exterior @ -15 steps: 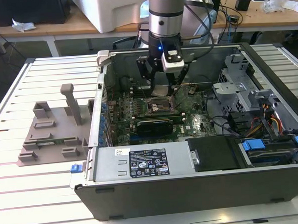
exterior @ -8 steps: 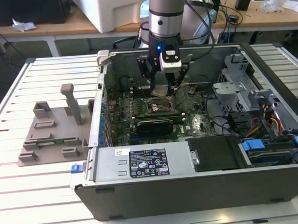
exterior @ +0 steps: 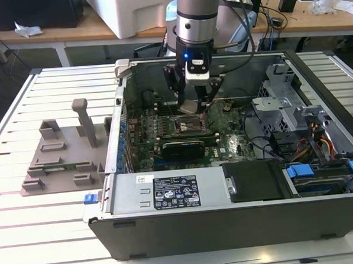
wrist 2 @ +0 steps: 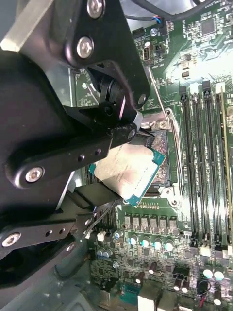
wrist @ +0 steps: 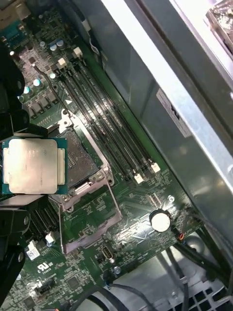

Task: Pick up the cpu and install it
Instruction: 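Place the cpu into insertion slot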

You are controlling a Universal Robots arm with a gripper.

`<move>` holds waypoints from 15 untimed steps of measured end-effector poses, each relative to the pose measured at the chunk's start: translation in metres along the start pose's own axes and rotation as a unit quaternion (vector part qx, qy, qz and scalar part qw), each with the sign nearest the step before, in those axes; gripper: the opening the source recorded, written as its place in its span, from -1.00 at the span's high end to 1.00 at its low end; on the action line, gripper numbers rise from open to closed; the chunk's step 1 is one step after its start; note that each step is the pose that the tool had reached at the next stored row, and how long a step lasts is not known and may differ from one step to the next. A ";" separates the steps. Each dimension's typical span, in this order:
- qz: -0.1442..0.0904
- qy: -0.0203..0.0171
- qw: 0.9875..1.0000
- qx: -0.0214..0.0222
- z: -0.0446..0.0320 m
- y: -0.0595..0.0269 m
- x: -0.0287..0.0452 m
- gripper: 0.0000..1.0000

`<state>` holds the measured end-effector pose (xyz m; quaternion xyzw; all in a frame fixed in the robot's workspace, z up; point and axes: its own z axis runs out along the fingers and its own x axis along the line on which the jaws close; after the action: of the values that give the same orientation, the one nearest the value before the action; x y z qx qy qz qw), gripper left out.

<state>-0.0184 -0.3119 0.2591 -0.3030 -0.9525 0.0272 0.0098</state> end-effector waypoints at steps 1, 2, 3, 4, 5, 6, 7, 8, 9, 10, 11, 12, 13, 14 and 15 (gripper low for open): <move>0.004 0.000 1.000 0.000 0.0000 0.0000 0.0000 -0.08; 0.010 0.000 1.000 0.000 0.0000 0.0001 -0.0001 -0.08; 0.016 0.001 1.000 0.000 0.0000 0.0001 -0.0001 -0.08; 0.021 0.001 1.000 0.000 0.0000 0.0001 -0.0001 -0.08; 0.028 0.001 1.000 0.000 0.0000 0.0001 -0.0001 -0.08; 0.031 0.001 1.000 0.001 0.0000 0.0001 -0.0001 -0.08; 0.036 0.002 0.999 0.001 0.0000 0.0001 -0.0002 -0.08; 0.041 0.002 0.999 0.001 0.0000 0.0002 -0.0002 -0.08; 0.045 0.002 0.999 0.001 0.0000 0.0002 -0.0002 -0.08; 0.051 0.002 0.999 0.001 0.0000 0.0002 -0.0003 -0.08; 0.055 0.003 0.998 0.001 0.0000 0.0002 -0.0003 -0.08; 0.081 0.004 0.997 0.001 0.0000 0.0003 -0.0004 -0.08; 0.105 0.005 0.994 0.001 0.0000 0.0004 -0.0006 -0.08; 0.120 0.006 0.993 0.002 0.0000 0.0005 -0.0007 -0.08; 0.136 0.006 0.991 0.002 0.0000 0.0005 -0.0008 -0.08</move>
<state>-0.0174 -0.3119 0.2591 -0.4295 -0.9026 0.0280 0.0127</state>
